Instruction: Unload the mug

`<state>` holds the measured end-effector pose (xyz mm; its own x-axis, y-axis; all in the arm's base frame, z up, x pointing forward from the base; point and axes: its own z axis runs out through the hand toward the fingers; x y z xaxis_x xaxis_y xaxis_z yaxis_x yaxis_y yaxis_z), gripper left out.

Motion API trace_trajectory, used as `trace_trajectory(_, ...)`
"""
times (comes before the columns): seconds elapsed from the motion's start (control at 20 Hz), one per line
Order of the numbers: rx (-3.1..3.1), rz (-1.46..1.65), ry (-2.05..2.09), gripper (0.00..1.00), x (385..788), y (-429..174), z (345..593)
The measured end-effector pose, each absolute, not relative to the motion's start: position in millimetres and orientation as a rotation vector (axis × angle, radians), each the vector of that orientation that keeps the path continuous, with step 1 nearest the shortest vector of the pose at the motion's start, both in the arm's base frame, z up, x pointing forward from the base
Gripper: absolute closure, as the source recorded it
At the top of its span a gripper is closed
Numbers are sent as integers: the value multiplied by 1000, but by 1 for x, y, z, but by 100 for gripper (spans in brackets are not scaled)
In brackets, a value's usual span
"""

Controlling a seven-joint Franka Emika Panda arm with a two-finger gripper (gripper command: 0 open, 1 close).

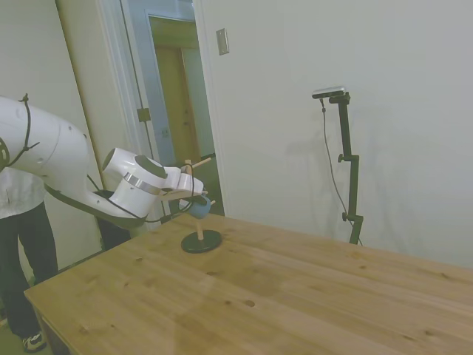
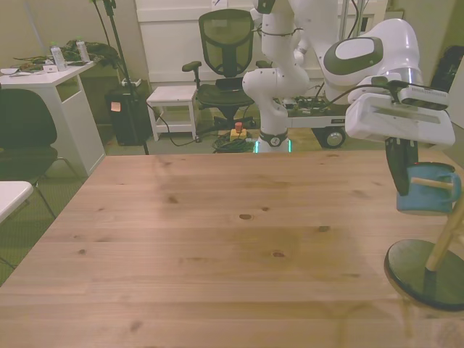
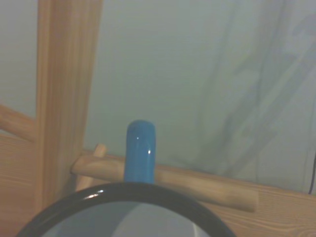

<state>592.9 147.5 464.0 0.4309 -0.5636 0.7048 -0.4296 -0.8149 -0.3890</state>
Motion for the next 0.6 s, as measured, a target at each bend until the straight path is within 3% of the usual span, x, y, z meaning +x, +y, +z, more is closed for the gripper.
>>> trace_trajectory(0.6,-2511,-1349,925,100,585,126,470)
